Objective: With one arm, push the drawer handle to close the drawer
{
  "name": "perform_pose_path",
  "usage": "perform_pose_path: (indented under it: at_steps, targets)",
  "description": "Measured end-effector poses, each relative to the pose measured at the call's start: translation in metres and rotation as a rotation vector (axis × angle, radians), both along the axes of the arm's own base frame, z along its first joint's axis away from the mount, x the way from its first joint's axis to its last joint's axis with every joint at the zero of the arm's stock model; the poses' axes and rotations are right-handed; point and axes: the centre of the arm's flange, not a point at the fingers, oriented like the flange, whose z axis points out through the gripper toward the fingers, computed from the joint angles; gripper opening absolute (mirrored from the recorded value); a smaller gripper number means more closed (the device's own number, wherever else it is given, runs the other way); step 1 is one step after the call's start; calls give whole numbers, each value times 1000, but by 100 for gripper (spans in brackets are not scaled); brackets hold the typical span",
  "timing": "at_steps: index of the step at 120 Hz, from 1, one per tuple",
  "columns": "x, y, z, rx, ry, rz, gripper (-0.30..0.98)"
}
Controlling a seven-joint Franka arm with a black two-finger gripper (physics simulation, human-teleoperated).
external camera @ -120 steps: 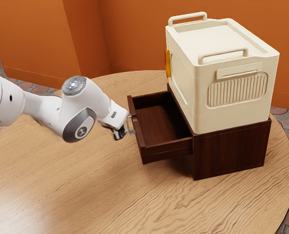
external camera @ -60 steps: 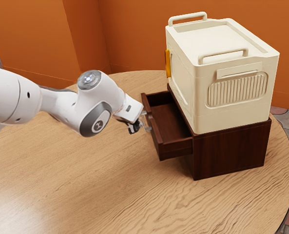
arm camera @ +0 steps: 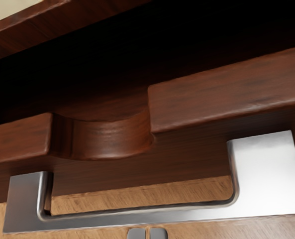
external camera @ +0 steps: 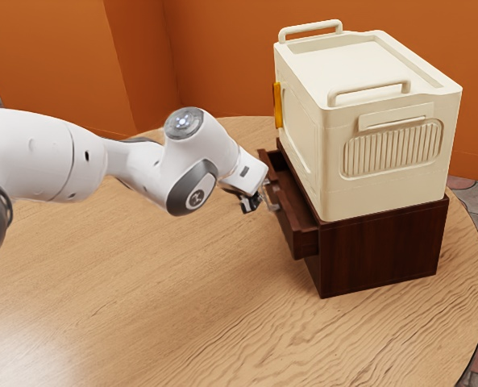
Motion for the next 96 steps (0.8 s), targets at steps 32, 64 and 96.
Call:
perform_pose_path:
  at_steps: [32, 64, 96]
  targets:
    - [13, -19, 2, -3, -3, -22, -10]
    - [21, -33, 1, -9, 6, -37, -10]
    - [25, -38, -4, -19, 17, -37, -10]
